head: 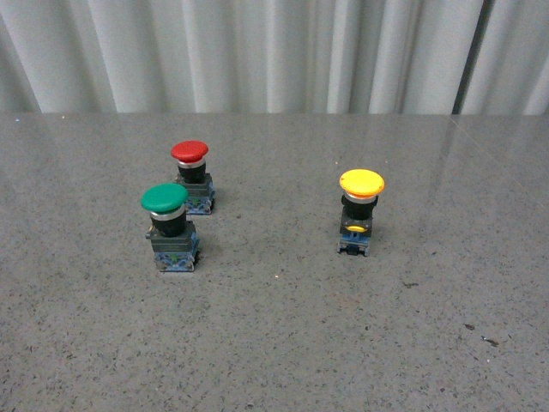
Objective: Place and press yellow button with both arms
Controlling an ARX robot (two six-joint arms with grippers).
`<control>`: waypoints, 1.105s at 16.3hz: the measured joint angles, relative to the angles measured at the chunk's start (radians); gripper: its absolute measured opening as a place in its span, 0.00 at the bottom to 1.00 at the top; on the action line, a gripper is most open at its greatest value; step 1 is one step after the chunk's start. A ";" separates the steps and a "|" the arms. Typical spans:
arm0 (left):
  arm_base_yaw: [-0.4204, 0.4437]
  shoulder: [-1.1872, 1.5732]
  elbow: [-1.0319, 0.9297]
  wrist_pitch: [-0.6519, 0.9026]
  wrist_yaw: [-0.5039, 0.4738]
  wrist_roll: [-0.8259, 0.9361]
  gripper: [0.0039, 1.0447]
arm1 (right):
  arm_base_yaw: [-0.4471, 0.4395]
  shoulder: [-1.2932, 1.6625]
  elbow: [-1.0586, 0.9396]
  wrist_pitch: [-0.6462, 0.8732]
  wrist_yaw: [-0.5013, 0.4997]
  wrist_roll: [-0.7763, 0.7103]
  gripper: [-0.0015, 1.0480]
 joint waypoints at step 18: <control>0.000 -0.221 0.000 -0.233 0.000 0.000 0.81 | 0.000 0.000 0.000 0.000 0.000 0.000 0.94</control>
